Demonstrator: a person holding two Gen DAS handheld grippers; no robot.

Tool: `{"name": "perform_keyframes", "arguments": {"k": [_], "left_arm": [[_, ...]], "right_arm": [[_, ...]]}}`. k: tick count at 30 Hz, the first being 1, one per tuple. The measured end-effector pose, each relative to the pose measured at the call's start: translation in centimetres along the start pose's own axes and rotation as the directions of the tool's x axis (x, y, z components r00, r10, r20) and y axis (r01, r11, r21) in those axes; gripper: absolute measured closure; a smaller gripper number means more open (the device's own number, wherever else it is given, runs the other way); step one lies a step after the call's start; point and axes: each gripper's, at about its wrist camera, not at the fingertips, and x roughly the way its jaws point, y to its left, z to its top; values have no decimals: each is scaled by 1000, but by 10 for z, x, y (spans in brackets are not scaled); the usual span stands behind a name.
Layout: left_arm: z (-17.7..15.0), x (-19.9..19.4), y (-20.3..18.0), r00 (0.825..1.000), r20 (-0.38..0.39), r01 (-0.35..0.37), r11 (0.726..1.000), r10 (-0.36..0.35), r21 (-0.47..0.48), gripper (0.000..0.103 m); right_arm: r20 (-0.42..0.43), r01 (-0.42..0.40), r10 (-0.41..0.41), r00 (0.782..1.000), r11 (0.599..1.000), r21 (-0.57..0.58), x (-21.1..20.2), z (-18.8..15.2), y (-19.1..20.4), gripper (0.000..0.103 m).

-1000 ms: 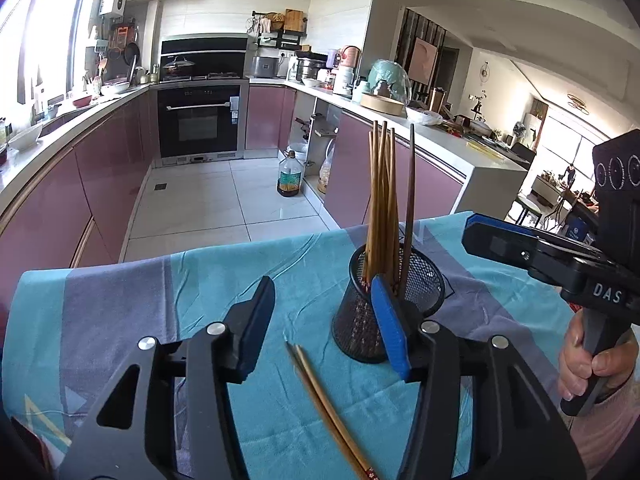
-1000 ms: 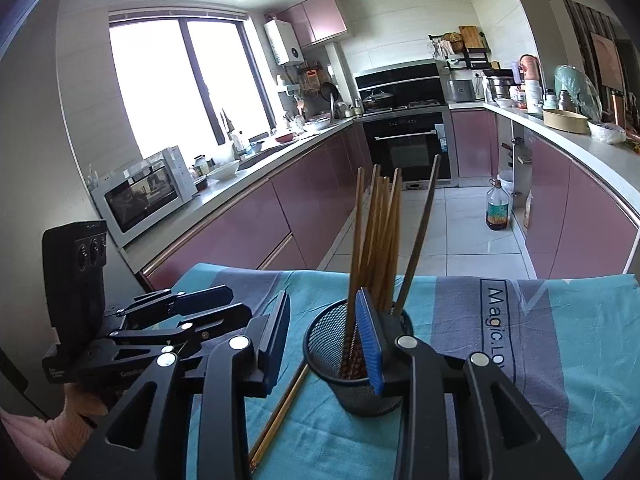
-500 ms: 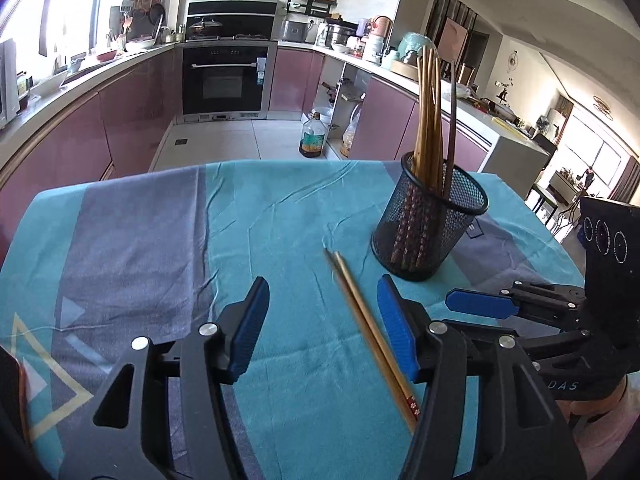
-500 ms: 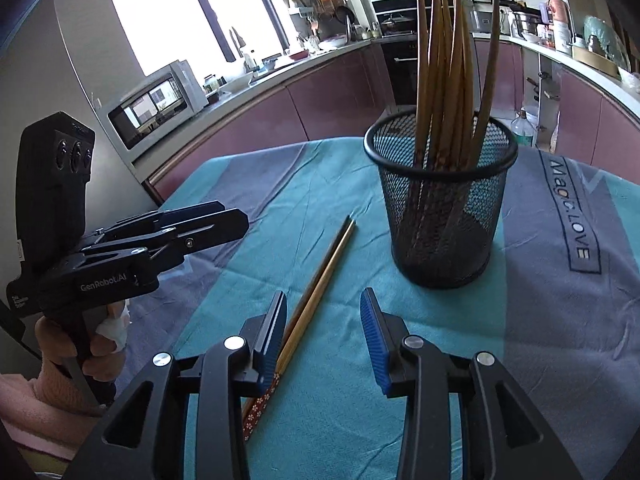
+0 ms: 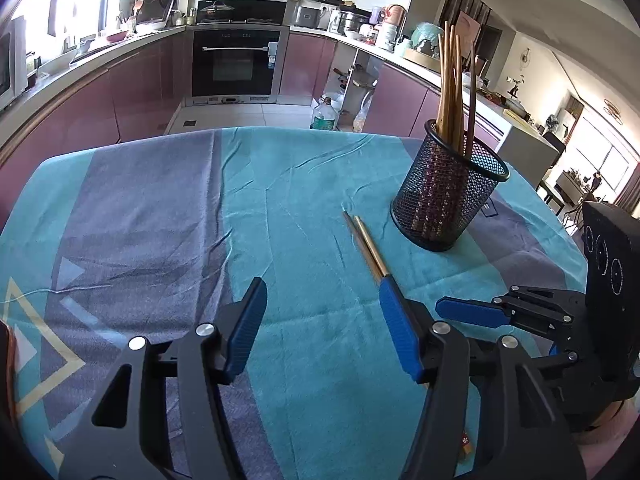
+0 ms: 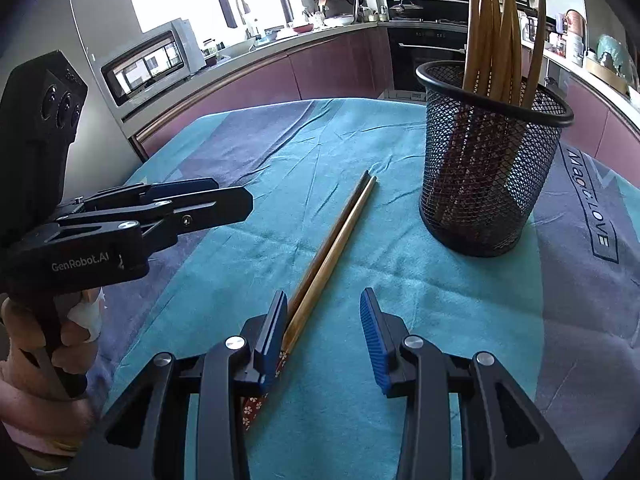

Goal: Organize utensils
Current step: 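Withdraw both open grippers from the cup back over the last chopsticks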

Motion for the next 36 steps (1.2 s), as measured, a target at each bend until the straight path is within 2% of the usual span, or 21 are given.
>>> {"name": "perform_keyframes", "arguments": {"k": [18,26,31,36], "left_arm": [[-10,11,-6,999,-32,19,1000,-19,19,45],[-15,22,-25,997,-69,42,996,-37,77,45],[-19,31,-40,994,-96,66,990,-54,127,45],[-25,40,-50,991,-131,48,984,-25,174,53]], "right_arm": [[-8,44,-44,999,999,13,-2,-5,-3,67],[-10,48,-47,999,998,41,-5,-8,-12,67],[-8,21,-20,1000,997,70,-6,-7,-20,68],[-5,13,-13,1000,997,73,-5,-5,-24,68]]}}
